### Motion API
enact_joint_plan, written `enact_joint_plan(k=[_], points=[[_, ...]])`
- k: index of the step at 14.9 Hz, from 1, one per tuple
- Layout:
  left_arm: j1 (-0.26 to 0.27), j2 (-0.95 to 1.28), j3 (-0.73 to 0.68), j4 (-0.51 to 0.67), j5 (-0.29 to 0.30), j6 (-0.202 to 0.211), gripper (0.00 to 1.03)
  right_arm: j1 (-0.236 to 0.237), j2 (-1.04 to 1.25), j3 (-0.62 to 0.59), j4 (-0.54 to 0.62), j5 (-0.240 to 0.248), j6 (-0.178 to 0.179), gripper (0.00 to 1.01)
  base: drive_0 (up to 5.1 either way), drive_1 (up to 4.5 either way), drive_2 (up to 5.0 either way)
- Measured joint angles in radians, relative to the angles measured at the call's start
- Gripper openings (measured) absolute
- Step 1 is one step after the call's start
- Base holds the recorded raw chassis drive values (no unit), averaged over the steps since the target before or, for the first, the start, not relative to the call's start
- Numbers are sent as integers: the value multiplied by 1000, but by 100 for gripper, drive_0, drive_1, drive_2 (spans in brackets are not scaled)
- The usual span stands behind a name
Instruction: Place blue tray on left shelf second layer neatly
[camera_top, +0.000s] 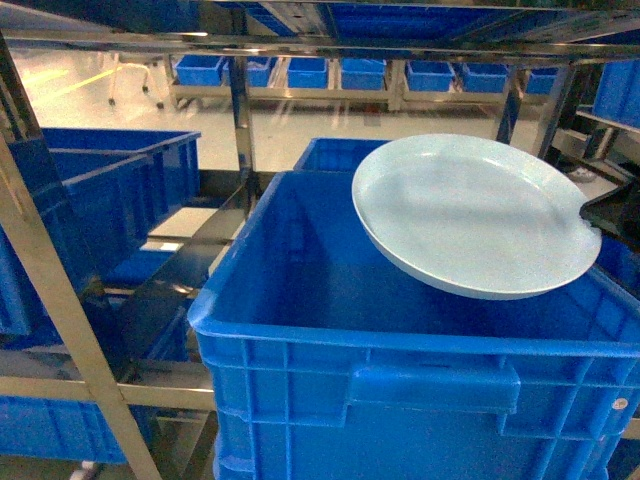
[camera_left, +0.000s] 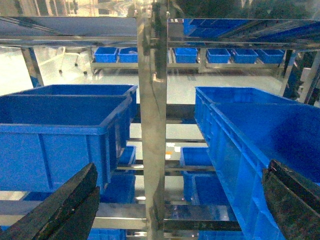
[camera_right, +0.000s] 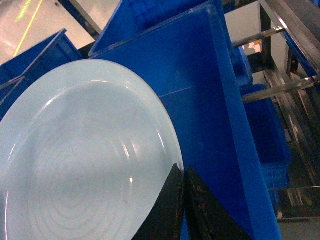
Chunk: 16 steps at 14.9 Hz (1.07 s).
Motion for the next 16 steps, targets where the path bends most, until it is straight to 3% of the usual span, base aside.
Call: enact_joint_plan(k=[3, 4, 5, 8, 11, 12, 13, 14, 16], points=[[0, 0, 0, 0, 0, 0, 98, 14, 61, 11, 73, 62, -1, 2, 0, 0, 0], [0, 0, 0, 0, 0, 0, 98, 14, 69, 12, 115, 67, 2, 11, 0, 0, 0], [0, 0, 0, 0, 0, 0, 98, 13, 72, 9, 175, 54, 5, 25, 0, 0, 0], [0, 0, 0, 0, 0, 0, 98, 22, -73, -125, 218, -43, 50, 67, 0, 0, 0], [0, 0, 0, 0, 0, 0, 98, 68, -297, -259, 105, -76, 60, 100, 0, 0, 0], [0, 0, 0, 0, 0, 0, 98, 79, -376, -296, 41, -63, 62, 97, 0, 0, 0], [0, 0, 0, 0, 0, 0, 98, 93, -519, -333, -77, -14, 43, 98, 0, 0, 0], [0, 0, 0, 0, 0, 0, 98, 107, -663, -348, -163, 68, -33, 98, 0, 0, 0], [0, 0, 0, 0, 0, 0, 98, 120, -875, -364, -294, 200, -233, 98, 0, 0, 0]])
